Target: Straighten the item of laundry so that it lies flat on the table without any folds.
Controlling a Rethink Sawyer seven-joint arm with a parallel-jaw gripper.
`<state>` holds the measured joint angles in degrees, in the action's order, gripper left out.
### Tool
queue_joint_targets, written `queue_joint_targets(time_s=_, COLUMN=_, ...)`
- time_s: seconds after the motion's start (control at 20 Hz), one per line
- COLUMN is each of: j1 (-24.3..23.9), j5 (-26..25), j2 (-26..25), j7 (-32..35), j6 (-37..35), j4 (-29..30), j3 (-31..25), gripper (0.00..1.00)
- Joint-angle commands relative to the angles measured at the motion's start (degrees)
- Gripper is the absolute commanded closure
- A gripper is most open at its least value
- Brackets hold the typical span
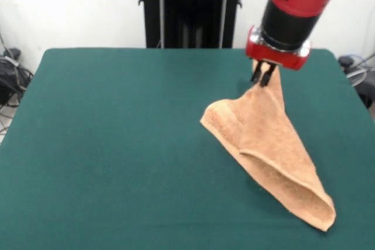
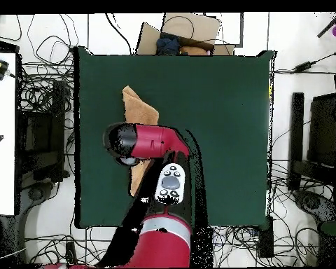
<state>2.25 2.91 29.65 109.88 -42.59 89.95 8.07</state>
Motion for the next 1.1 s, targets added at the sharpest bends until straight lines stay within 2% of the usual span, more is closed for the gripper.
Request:
queue_joint_targets(time_s=0.05, j1=-2.49, j5=-0.22, j2=-1.94, j7=4.57, j6=0.19, j4=2.96, j3=-3.88, gripper=1.00)
queue_joint_targets(time_s=0.25, j1=-3.02, j5=-4.73, j2=-0.09, j7=2.34, j6=12.43, j4=6.56, j3=-4.24, gripper=1.00)
queue_joint_targets(time_s=0.3, j1=-3.09, j5=-5.68, j2=0.19, j7=2.51, j6=13.37, j4=6.93, j3=-4.26, gripper=0.00)
queue_joint_targets(time_s=0.75, j1=-2.04, j5=-7.12, j2=2.17, j7=3.46, j6=14.59, j4=9.67, j3=-3.76, gripper=0.00)
queue_joint_targets(time_s=1.1, j1=-3.39, j5=-7.09, j2=1.37, j7=2.36, j6=14.23, j4=8.42, j3=-4.64, gripper=0.00)
